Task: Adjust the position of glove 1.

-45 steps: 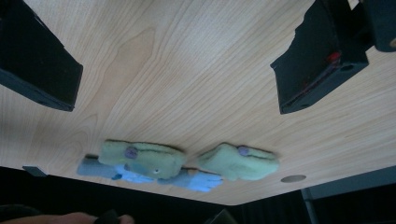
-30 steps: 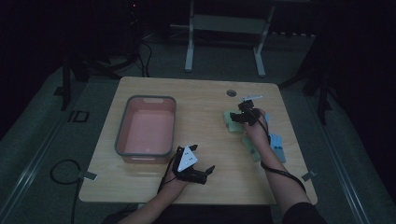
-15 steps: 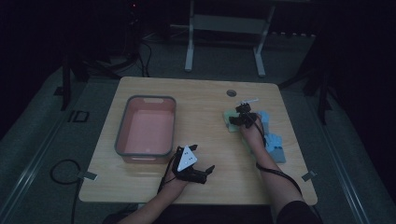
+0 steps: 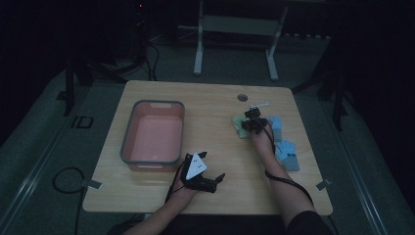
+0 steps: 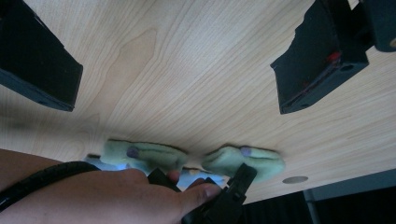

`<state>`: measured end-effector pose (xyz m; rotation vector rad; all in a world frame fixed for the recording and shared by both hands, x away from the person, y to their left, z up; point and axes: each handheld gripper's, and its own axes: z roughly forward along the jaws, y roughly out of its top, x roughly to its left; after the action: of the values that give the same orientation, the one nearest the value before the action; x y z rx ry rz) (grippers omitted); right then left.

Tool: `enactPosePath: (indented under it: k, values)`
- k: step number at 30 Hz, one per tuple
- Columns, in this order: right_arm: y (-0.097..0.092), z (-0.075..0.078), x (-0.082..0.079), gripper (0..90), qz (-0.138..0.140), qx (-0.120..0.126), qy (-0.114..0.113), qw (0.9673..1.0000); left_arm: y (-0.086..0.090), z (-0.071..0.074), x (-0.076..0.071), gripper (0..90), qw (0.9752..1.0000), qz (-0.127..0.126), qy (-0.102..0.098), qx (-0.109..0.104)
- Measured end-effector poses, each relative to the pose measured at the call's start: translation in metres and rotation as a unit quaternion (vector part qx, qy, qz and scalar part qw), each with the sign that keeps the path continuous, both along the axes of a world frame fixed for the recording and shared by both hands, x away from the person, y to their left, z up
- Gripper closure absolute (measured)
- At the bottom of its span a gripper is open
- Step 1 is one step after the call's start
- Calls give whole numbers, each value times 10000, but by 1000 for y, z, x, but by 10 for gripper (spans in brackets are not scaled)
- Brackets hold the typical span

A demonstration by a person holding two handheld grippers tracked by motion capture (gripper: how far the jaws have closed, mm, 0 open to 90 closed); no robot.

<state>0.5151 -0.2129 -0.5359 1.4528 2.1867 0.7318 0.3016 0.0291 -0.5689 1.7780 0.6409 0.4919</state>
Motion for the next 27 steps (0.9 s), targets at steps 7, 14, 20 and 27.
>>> enactPosePath:
  k: [7, 14, 20, 27]
  values:
    - [2, 22, -12, 831, -9, 102, -178, 9998, 0, 0, 0, 13, 10000, 5, -1, 3]
    - [6, 54, -33, 831, 74, 211, -482, 9986, 0, 0, 0, 13, 10000, 8, -11, 17]
    - [8, 86, -69, 830, 95, 370, -792, 9961, -1, 0, -1, 12, 10000, 13, -22, 44]
    - [13, 97, -107, 829, 176, 495, -993, 9937, -1, 0, 0, 13, 10000, 20, -15, 38]
